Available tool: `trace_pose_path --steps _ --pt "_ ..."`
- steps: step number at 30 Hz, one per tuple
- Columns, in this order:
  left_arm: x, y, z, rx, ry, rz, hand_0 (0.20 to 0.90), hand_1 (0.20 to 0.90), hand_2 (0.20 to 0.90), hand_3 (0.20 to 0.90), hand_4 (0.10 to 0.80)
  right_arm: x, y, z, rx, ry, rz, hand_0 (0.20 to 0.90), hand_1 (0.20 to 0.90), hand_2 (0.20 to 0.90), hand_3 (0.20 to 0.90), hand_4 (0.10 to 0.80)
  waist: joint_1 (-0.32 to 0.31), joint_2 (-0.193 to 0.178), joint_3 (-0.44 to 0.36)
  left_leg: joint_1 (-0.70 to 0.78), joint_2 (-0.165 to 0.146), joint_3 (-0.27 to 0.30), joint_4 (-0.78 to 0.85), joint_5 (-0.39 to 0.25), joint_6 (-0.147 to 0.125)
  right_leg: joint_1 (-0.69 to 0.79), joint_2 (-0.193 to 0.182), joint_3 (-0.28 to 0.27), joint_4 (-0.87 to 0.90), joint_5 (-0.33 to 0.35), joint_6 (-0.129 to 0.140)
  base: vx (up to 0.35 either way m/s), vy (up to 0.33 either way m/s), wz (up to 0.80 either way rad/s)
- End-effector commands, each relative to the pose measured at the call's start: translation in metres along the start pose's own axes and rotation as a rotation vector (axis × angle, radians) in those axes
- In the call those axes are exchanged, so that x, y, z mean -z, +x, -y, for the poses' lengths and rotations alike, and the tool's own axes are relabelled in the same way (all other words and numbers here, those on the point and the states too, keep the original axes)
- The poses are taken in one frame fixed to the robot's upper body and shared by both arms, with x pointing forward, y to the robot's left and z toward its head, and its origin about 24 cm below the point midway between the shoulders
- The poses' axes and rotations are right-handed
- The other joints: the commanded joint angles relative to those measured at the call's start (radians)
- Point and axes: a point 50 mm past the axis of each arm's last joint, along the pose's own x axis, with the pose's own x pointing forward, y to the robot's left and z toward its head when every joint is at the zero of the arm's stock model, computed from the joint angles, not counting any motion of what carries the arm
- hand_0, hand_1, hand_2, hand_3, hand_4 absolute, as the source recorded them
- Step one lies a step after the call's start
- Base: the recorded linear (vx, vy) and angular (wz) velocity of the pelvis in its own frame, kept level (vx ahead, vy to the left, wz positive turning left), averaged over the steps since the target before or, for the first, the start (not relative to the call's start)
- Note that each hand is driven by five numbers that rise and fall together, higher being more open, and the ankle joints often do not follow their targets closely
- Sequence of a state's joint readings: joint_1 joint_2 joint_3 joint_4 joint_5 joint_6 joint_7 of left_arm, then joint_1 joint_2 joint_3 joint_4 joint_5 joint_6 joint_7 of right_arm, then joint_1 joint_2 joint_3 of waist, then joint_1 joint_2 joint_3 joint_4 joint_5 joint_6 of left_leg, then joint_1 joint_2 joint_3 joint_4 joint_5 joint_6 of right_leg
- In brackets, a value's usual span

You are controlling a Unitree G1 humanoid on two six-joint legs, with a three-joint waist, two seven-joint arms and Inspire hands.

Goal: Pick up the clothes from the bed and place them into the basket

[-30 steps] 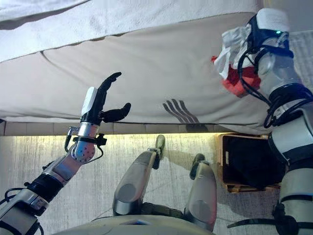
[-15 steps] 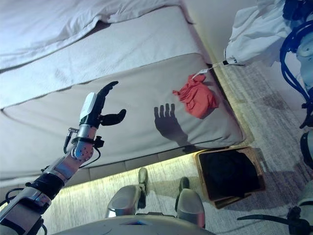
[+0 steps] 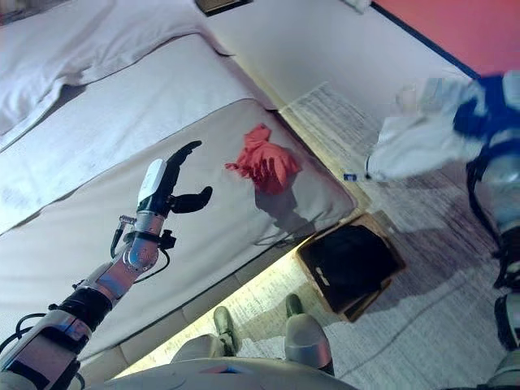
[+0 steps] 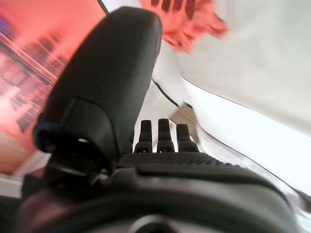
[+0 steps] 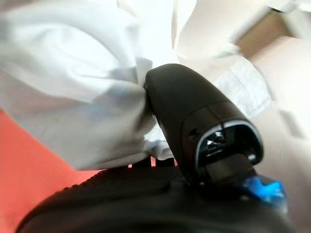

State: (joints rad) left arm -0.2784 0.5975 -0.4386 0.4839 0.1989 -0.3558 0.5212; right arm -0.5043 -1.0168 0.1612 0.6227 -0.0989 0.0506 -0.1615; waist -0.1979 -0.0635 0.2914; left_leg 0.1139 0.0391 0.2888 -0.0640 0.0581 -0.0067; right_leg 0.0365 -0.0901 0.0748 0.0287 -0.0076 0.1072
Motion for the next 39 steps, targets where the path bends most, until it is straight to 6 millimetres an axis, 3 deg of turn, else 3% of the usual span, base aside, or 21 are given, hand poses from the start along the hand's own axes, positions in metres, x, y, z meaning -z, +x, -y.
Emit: trace_pose_path --steps 1,3,10,17,26,36,38,39 --pt "-0.018 0.014 -0.003 -0.056 -0.049 0.108 0.9 0.9 0.9 0.9 0.8 -0.009 0.001 0.019 0.091 -0.037 0.091 0.3 0.3 0.3 0.2 0.1 -0.007 0.019 -0.178 0.0 0.042 0.008 0.147 -0.22 -0.006 -0.089 0.037 0.0 0.046 0.011 0.001 -0.032 -0.05 -0.24" --pt "-0.018 0.014 -0.002 -0.055 -0.049 0.109 0.9 0.9 0.9 0.9 0.8 -0.008 0.001 0.018 0.087 -0.04 0.088 0.3 0.3 0.3 0.2 0.1 -0.006 0.02 -0.179 -0.001 0.042 0.01 0.147 -0.22 -0.006 -0.091 0.038 0.002 0.046 0.012 0.002 -0.028 -0.037 -0.23" --pt "-0.027 0.021 0.004 -0.021 -0.043 0.143 0.9 0.9 0.9 0.9 0.8 0.018 -0.012 -0.022 -0.054 -0.034 0.012 0.3 0.3 0.3 0.2 0.1 -0.051 0.048 -0.155 -0.011 0.042 0.055 0.147 -0.229 0.001 -0.122 0.037 0.028 0.022 0.04 0.016 -0.039 -0.041 -0.13" --pt "-0.035 0.025 0.012 -0.022 -0.049 0.158 0.9 0.9 0.9 0.9 0.8 0.031 -0.024 -0.053 -0.137 0.005 -0.019 0.3 0.3 0.3 0.2 0.1 -0.068 0.07 -0.137 -0.019 0.039 0.075 0.156 -0.24 0.009 -0.141 0.036 0.04 0.02 0.045 0.019 -0.027 -0.013 -0.07" --pt "-0.037 0.027 0.017 -0.026 -0.047 0.152 0.9 0.9 0.9 0.9 0.8 0.037 -0.031 -0.077 -0.198 0.022 -0.043 0.3 0.3 0.3 0.2 0.1 -0.07 0.099 -0.118 -0.026 0.031 0.076 0.141 -0.233 0.007 -0.149 0.032 0.047 -0.003 0.056 0.024 -0.001 0.001 -0.02" --pt "-0.038 0.027 0.014 -0.022 -0.039 0.165 0.9 0.9 0.9 0.9 0.8 0.044 -0.044 -0.101 -0.225 0.036 -0.079 0.3 0.3 0.3 0.2 0.1 -0.048 0.102 -0.116 -0.024 0.026 0.054 0.104 -0.211 0.003 -0.146 0.033 0.037 -0.006 0.054 0.027 0.008 -0.009 0.01" --pt "-0.037 0.026 0.014 -0.017 -0.038 0.161 0.9 0.9 0.9 0.9 0.8 0.045 -0.046 -0.103 -0.226 0.04 -0.076 0.413 0.413 0.413 0.332 0.232 -0.046 0.099 -0.118 -0.023 0.026 0.05 0.103 -0.21 0.002 -0.142 0.034 0.035 -0.008 0.053 0.025 0.032 -0.027 0.09" --pt "-0.036 0.025 0.015 -0.013 -0.038 0.159 0.9 0.9 0.9 0.9 0.8 0.043 -0.046 -0.103 -0.225 0.037 -0.07 0.516 0.516 0.516 0.453 0.353 -0.044 0.098 -0.117 -0.022 0.026 0.047 0.101 -0.209 0.002 -0.14 0.035 0.035 -0.009 0.051 0.024 0.029 -0.023 0.05"
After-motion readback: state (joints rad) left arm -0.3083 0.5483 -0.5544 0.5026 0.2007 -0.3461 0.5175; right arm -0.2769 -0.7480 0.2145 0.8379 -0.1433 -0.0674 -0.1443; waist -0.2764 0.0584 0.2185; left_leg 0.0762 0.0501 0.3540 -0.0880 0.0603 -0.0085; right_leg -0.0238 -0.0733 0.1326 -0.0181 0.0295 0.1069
